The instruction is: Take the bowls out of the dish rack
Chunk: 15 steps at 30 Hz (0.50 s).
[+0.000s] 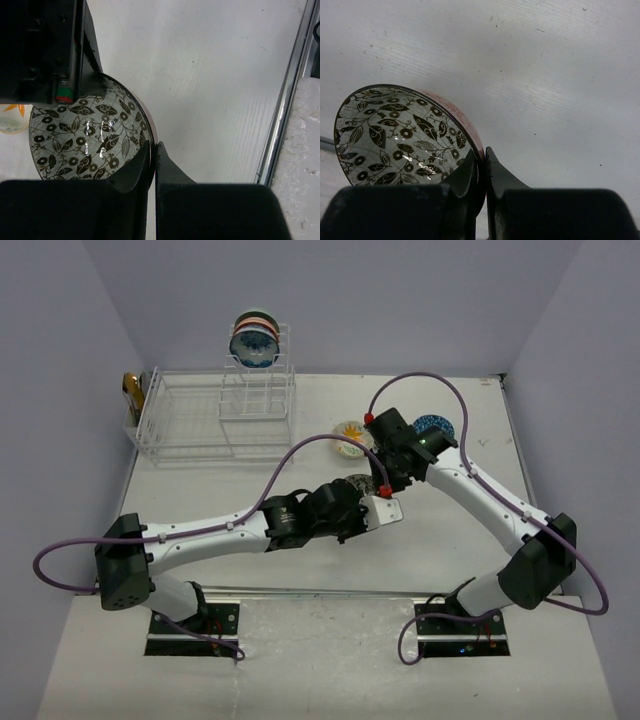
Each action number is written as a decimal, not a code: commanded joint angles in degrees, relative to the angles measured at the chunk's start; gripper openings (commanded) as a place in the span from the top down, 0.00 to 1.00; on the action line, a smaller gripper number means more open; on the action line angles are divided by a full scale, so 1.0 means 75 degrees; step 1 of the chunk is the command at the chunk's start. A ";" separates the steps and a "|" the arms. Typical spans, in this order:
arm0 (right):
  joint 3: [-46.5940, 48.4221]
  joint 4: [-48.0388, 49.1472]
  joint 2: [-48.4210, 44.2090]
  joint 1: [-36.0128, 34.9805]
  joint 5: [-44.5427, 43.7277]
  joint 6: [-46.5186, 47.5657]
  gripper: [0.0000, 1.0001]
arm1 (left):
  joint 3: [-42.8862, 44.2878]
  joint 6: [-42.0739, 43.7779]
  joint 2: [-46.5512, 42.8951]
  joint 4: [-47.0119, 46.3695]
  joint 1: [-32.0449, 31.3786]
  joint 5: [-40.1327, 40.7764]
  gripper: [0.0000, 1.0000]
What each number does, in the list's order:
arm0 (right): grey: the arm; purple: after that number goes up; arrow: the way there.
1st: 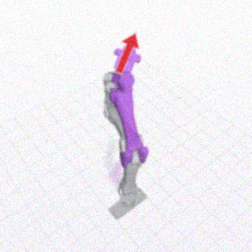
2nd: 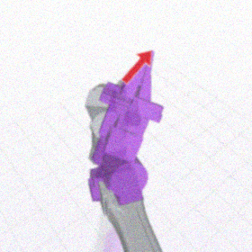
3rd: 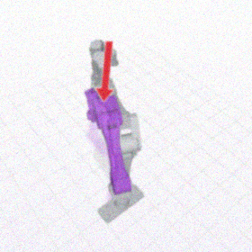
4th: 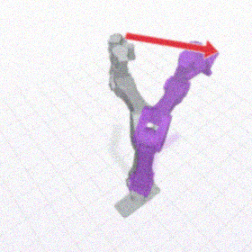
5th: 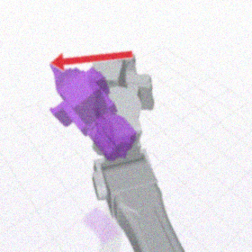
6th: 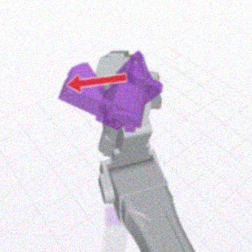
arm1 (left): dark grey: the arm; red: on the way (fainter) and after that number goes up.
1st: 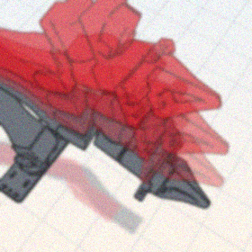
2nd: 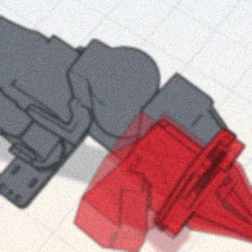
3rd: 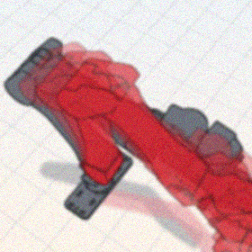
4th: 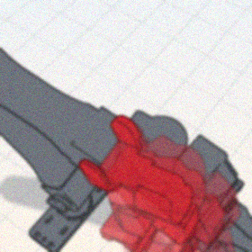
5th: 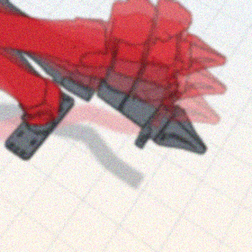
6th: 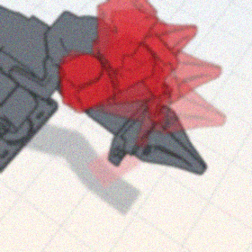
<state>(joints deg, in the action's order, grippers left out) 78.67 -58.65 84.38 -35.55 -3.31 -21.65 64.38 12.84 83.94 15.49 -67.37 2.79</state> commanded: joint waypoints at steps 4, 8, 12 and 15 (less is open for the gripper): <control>0.0185 0.0788 -0.0153 -0.0006 -0.0355 -0.0418 1.00 | 0.0311 0.0035 -0.0048 -0.0295 -0.0040 0.1220 0.44; 0.0572 0.1326 0.0186 0.0403 -0.0437 -0.0558 1.00 | 0.0147 -0.0340 -0.0293 -0.0319 -0.0040 0.2425 0.00; 0.1087 0.1995 0.0690 0.1303 -0.0437 -0.0734 1.00 | -0.0006 -0.1300 -0.0982 0.0102 -0.0040 0.4067 0.00; 0.1474 0.2545 0.1240 0.1727 -0.0507 -0.0910 1.00 | -0.0064 -0.2354 -0.1593 0.0664 -0.0040 0.5426 0.00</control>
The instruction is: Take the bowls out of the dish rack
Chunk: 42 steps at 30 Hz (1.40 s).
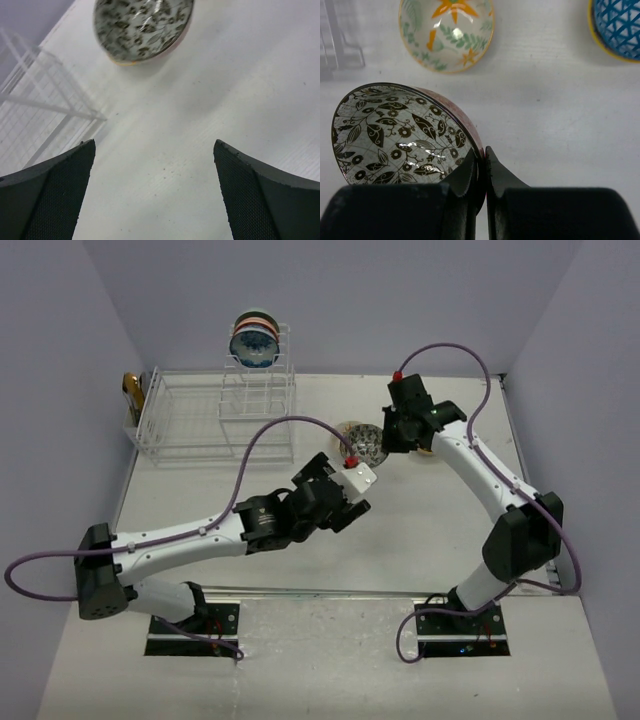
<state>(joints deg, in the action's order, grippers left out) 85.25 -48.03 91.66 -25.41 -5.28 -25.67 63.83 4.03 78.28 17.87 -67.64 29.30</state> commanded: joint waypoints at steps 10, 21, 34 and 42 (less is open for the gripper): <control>0.2259 0.2267 0.2461 0.1032 0.0468 -0.1100 1.00 | -0.0646 -0.3232 -0.3133 0.2164 0.0030 0.3688 0.00; 0.1654 0.2583 0.3178 0.1032 0.0669 -0.1311 0.99 | -0.1339 -0.3666 -0.4437 0.2761 0.0030 0.2926 0.00; 0.1336 0.2689 0.3224 0.1032 0.1207 -0.1335 0.95 | -0.1948 -0.3795 -0.4590 0.2633 0.0030 0.2844 0.00; 0.1453 0.2701 0.3388 0.1032 0.1465 -0.1359 0.87 | -0.1984 -0.3831 -0.4578 0.2645 0.0030 0.2738 0.00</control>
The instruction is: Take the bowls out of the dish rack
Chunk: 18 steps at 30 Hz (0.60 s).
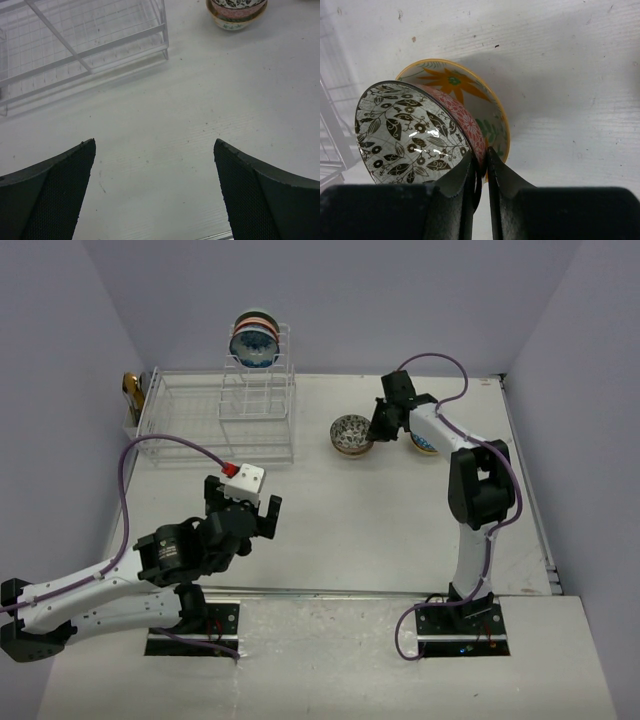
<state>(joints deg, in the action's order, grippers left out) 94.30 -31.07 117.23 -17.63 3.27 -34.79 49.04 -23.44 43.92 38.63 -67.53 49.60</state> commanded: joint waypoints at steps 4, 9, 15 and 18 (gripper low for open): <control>0.0305 0.0369 0.0037 -0.0005 0.0420 -0.0132 0.83 | -0.0011 -0.0167 -0.0032 -0.0124 0.0015 0.0007 0.00; 0.0294 0.0276 0.0049 -0.0005 0.0502 -0.0061 0.78 | -0.0011 -0.0156 -0.0079 -0.0124 0.0015 -0.0005 0.00; 0.0259 0.0205 0.0002 -0.0005 0.0596 0.0009 0.74 | -0.0023 -0.0132 -0.0079 -0.0147 0.0015 -0.0028 0.00; 0.0165 0.0170 -0.0103 -0.0005 0.0479 0.0056 0.73 | -0.0046 -0.0132 -0.0079 -0.0135 0.0015 -0.0040 0.00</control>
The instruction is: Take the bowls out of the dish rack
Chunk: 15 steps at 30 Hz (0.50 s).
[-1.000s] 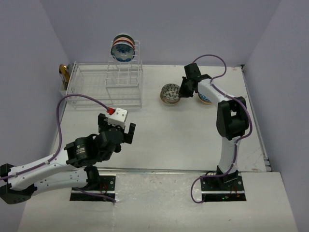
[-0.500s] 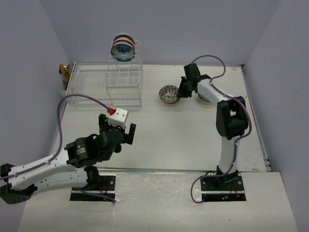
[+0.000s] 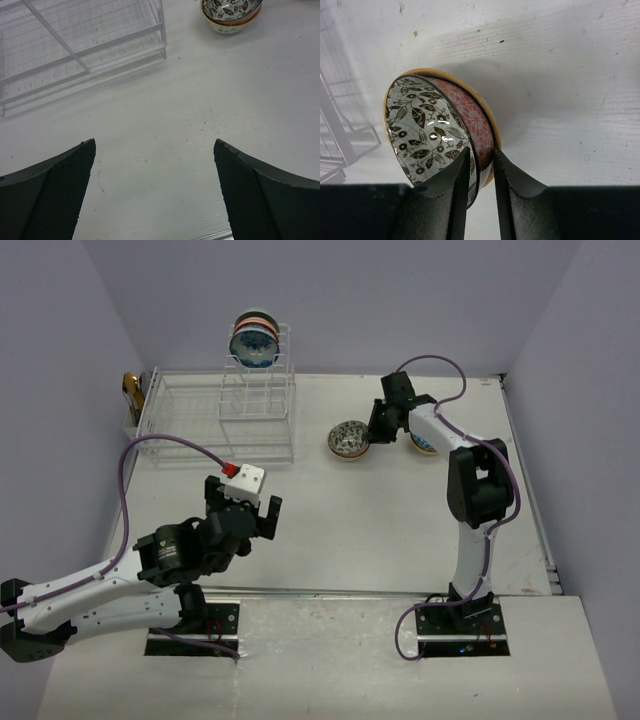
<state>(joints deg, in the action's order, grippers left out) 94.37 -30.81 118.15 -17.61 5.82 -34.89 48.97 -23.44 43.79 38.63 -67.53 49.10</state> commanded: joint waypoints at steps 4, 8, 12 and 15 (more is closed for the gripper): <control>-0.0066 0.0147 -0.0413 0.0004 -0.0178 0.0129 0.73 | -0.0049 -0.0144 -0.0073 -0.0147 0.0015 0.0004 0.00; -0.0242 0.0193 -0.0519 0.0004 -0.0202 0.0153 0.75 | -0.0061 -0.0132 -0.0026 -0.0159 0.0015 -0.0043 0.00; -0.0278 0.0194 -0.0402 0.0004 -0.0167 0.0153 0.78 | -0.0061 -0.0132 0.0032 -0.0147 0.0015 -0.0043 0.00; -0.0336 0.0240 -0.0401 0.0004 -0.0132 0.0118 0.78 | -0.0049 -0.0132 0.0021 -0.0147 0.0015 -0.0043 0.00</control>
<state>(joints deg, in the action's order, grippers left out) 92.47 -30.02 117.36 -17.63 5.56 -34.50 48.84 -23.44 44.07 38.63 -67.53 48.31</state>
